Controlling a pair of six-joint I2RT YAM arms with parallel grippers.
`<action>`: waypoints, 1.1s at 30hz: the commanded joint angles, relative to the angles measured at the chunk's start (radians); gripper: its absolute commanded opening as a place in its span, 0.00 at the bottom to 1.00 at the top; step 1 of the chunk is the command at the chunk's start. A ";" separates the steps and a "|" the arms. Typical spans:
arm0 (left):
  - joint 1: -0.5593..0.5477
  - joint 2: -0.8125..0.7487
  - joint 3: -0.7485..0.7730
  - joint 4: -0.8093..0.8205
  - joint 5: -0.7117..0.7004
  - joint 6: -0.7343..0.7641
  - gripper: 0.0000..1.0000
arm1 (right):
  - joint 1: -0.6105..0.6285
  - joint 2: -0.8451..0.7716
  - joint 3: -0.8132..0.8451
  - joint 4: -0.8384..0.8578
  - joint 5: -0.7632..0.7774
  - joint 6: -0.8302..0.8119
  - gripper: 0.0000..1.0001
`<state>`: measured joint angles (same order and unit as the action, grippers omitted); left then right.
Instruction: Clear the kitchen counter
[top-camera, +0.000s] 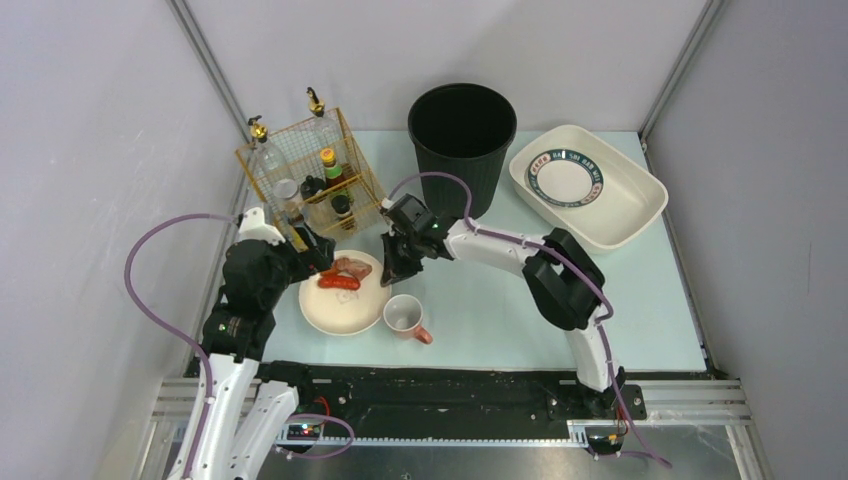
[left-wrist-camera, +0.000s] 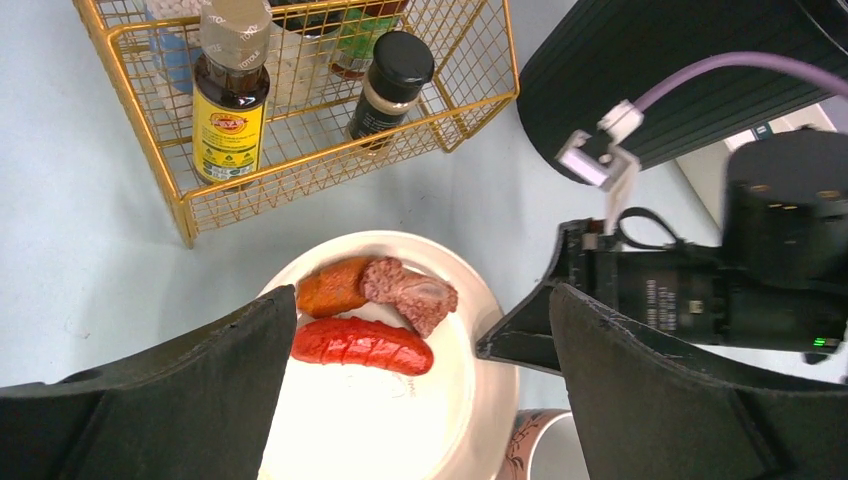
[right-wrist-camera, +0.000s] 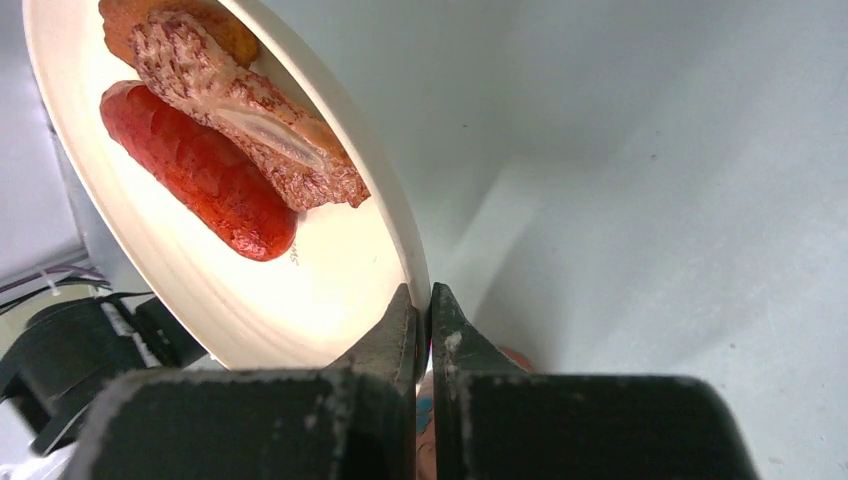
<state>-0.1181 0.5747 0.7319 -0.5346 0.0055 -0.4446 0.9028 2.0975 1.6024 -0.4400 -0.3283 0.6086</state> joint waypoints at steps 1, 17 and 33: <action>0.016 -0.021 0.002 0.015 -0.016 -0.001 1.00 | -0.015 -0.122 0.045 -0.018 -0.020 -0.030 0.00; 0.023 -0.080 0.001 0.008 -0.098 -0.008 1.00 | -0.189 -0.280 0.259 -0.298 0.037 -0.134 0.00; 0.024 -0.067 0.000 0.009 -0.080 -0.009 1.00 | -0.483 -0.145 0.881 -0.592 -0.048 -0.093 0.00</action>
<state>-0.1040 0.4980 0.7319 -0.5369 -0.0757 -0.4450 0.5098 1.9285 2.4470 -1.0233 -0.3019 0.4526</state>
